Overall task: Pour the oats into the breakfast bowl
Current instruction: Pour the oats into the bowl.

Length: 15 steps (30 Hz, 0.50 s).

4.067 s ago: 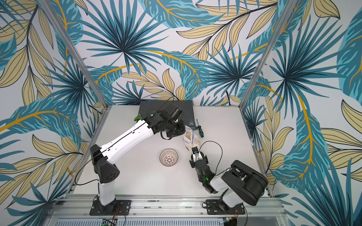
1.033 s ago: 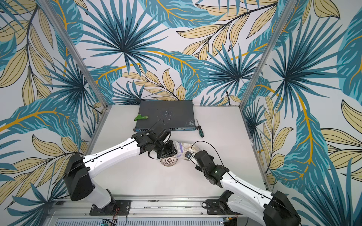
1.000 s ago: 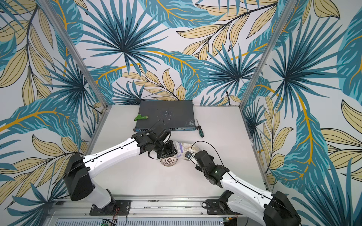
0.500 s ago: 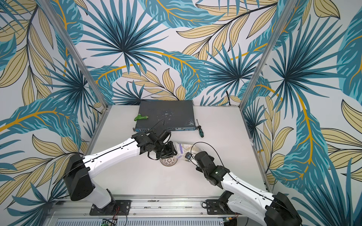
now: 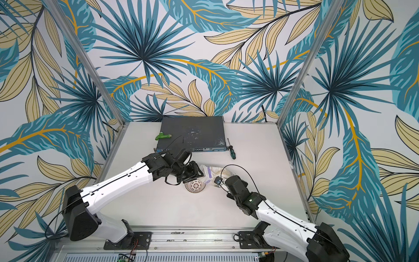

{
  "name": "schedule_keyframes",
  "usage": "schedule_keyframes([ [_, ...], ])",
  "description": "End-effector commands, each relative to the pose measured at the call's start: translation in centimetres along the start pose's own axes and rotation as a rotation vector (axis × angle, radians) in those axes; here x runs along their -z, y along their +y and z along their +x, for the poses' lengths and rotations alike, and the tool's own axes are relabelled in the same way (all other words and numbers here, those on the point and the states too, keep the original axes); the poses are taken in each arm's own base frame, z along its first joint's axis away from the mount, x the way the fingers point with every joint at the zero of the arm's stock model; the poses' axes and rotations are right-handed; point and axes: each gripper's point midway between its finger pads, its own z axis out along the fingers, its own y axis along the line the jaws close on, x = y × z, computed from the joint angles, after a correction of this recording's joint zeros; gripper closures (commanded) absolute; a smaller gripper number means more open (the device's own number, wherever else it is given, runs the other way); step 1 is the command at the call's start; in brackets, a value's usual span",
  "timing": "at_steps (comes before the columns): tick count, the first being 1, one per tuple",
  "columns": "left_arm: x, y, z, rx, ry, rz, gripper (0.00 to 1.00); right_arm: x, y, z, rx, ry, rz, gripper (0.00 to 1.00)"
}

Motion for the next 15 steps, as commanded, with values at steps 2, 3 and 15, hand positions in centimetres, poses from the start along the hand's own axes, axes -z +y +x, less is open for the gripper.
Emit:
schedule_keyframes([
  [2, 1.3, -1.9, -1.3, 0.071, -0.085, 0.118, 0.55, 0.5, -1.9, -1.8, -0.082, -0.077, 0.075, 1.0],
  [3, 1.3, -2.2, -1.5, 0.078, -0.096, 0.132, 0.55, 0.5, -1.9, -1.9, -0.083, -0.078, 0.074, 1.0],
  [15, -2.2, -3.2, -1.2, 0.069, -0.023, 0.125, 0.61, 0.5, -1.9, -2.0, -0.082, -0.079, 0.073, 1.0],
])
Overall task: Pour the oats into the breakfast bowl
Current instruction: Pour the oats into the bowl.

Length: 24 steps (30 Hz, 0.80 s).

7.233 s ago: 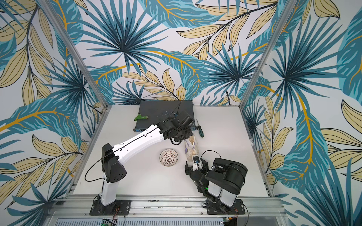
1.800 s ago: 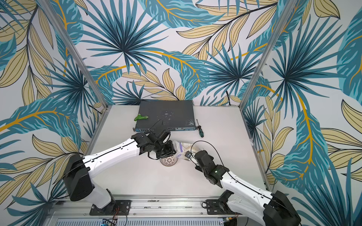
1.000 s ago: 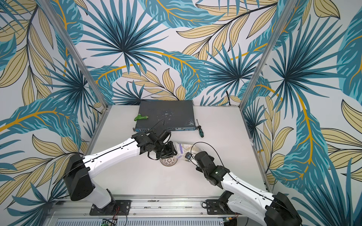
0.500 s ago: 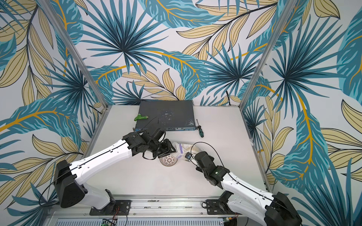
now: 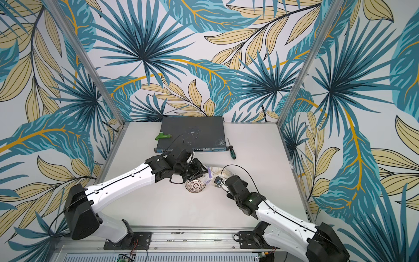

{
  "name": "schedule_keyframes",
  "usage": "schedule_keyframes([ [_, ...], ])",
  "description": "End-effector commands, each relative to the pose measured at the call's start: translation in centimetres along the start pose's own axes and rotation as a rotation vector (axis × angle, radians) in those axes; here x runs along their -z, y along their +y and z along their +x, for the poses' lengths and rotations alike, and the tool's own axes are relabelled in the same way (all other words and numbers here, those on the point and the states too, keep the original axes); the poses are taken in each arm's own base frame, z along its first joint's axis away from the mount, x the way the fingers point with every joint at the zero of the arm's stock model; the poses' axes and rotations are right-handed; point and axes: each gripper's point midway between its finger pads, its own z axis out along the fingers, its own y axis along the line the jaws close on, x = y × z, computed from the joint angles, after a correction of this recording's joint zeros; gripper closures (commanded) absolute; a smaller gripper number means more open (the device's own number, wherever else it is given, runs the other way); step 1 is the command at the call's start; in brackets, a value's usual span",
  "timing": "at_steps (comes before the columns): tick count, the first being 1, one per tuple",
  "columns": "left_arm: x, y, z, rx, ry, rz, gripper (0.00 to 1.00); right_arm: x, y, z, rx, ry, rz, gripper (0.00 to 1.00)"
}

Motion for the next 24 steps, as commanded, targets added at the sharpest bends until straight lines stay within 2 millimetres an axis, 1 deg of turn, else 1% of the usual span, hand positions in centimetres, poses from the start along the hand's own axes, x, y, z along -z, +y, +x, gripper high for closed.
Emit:
schedule_keyframes([
  [1, 0.4, -1.8, -0.1, -0.02, -0.005, 0.051, 0.61, 0.5, -1.9, -2.1, -0.082, -0.079, 0.073, 1.0],
  [4, -0.2, -1.3, -0.1, -0.012, 0.001, 0.036, 0.65, 0.5, -1.9, -2.0, -0.074, -0.072, 0.072, 1.0],
  [7, -0.8, -1.4, -0.1, -0.012, 0.011, 0.036, 0.7, 0.6, -2.1, -2.0, -0.071, -0.068, 0.077, 1.0],
  [11, -1.4, -1.5, 0.1, -0.014, 0.028, 0.037, 0.79, 0.7, -2.4, -2.3, -0.065, -0.068, 0.078, 1.0],
  [12, -1.4, -1.4, 0.1, -0.016, 0.03, 0.035, 0.83, 0.8, -2.5, -2.3, -0.059, -0.063, 0.083, 1.0],
  [15, -1.3, -1.4, 0.3, -0.021, 0.032, 0.035, 0.93, 1.1, -3.4, -2.6, -0.046, -0.058, 0.11, 1.0],
  [18, -1.0, -1.2, 0.5, -0.026, 0.036, 0.03, 1.0, 1.9, -4.6, -3.2, -0.039, -0.069, 0.141, 1.0],
  [21, -0.7, -0.6, 0.8, -0.02, 0.038, 0.017, 1.0, 2.8, -5.6, -3.6, -0.032, -0.073, 0.163, 1.0],
  [24, -0.5, 0.2, 1.3, -0.009, 0.039, 0.006, 1.0, 3.3, -6.1, -3.6, 0.0, -0.054, 0.175, 1.0],
])
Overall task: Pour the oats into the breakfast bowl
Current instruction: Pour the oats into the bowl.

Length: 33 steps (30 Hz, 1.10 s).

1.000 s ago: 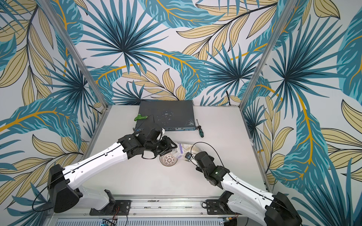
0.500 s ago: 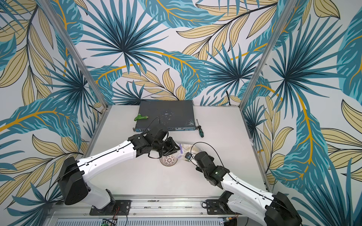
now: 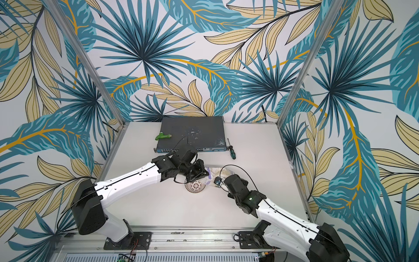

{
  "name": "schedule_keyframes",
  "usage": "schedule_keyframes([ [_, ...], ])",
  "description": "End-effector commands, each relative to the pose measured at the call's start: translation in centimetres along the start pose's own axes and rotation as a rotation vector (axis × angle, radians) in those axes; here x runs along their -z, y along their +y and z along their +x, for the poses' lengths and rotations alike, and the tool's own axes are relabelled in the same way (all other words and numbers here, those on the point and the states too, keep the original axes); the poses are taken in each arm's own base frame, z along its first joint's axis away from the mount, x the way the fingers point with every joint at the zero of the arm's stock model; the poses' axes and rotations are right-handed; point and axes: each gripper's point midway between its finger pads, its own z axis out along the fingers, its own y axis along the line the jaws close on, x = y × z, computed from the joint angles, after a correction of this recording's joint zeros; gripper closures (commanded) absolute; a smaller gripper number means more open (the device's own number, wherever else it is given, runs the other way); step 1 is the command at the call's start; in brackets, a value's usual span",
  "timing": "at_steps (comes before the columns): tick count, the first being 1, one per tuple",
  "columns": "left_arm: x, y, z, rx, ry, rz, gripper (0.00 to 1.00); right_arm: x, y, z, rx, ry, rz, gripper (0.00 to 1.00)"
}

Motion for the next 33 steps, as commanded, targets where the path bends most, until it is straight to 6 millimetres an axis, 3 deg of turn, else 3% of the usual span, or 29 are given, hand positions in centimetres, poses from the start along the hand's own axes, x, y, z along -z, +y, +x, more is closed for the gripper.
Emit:
schedule_keyframes([
  [1, 1.1, 0.7, 1.1, -0.005, 0.007, -0.006, 1.0, 2.5, -5.4, -3.0, -0.098, -0.088, 0.163, 1.0],
  [12, 1.5, 2.9, 1.2, 0.053, -0.032, -0.032, 1.0, 3.5, -6.1, -3.8, -0.054, -0.078, 0.143, 1.0],
  [24, 1.4, 3.1, 0.0, 0.091, -0.059, -0.031, 1.0, 4.5, -7.8, -3.9, 0.024, -0.032, 0.178, 1.0],
  [33, 1.1, 4.2, 0.4, 0.141, -0.04, -0.035, 1.0, 5.0, -8.9, -3.5, 0.145, 0.027, 0.212, 1.0],
])
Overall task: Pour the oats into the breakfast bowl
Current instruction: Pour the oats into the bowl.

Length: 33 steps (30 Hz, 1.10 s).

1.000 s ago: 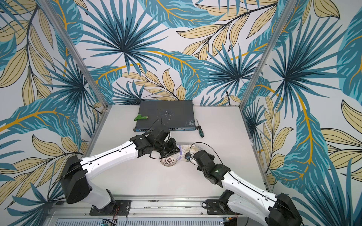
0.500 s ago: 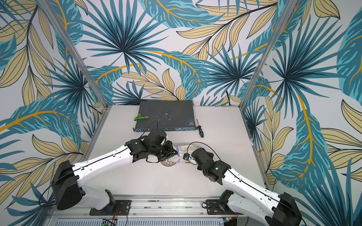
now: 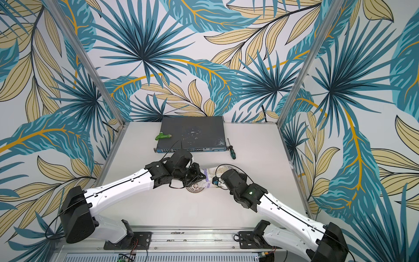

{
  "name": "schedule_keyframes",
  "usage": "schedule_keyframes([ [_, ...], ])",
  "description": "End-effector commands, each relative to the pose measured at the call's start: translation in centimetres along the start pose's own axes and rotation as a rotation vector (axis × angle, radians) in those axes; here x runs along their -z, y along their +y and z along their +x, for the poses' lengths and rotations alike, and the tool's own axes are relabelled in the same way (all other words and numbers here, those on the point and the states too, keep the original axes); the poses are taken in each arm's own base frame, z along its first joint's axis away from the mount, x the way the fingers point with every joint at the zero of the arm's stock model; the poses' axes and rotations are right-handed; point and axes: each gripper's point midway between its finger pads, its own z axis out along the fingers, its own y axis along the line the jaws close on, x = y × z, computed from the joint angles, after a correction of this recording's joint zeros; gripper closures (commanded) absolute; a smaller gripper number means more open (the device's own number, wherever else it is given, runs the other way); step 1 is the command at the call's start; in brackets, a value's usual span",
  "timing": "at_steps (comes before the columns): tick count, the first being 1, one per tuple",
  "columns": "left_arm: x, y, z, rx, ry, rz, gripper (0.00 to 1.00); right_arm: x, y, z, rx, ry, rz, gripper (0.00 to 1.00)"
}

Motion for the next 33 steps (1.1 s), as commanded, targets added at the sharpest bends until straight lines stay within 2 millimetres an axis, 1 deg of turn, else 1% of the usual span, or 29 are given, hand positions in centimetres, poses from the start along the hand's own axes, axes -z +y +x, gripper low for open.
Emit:
schedule_keyframes([
  [1, 0.1, 2.7, -0.6, 0.052, -0.024, -0.072, 1.0, 2.0, -5.7, -0.7, -0.122, -0.021, 0.179, 1.0],
  [5, 0.2, 3.3, -0.9, 0.068, -0.037, -0.08, 1.0, 1.8, -5.6, -0.8, -0.085, -0.006, 0.167, 1.0],
  [10, 0.4, 3.9, -1.1, 0.083, -0.046, -0.088, 1.0, 1.8, -5.9, -1.4, -0.068, -0.013, 0.163, 1.0],
  [17, 0.5, 5.3, -1.6, 0.107, -0.06, -0.111, 1.0, 2.0, -6.6, -1.8, -0.035, -0.001, 0.167, 1.0],
  [22, 0.2, 5.8, -2.2, 0.118, -0.068, -0.12, 1.0, 1.9, -6.5, -1.8, -0.012, 0.015, 0.165, 1.0],
  [28, -0.2, 6.4, -2.8, 0.132, -0.063, -0.131, 1.0, 2.2, -7.1, -2.0, 0.008, 0.029, 0.181, 1.0],
  [33, -1.1, 6.9, -2.8, 0.139, -0.046, -0.142, 1.0, 2.3, -7.2, -2.0, 0.031, 0.038, 0.183, 1.0],
])
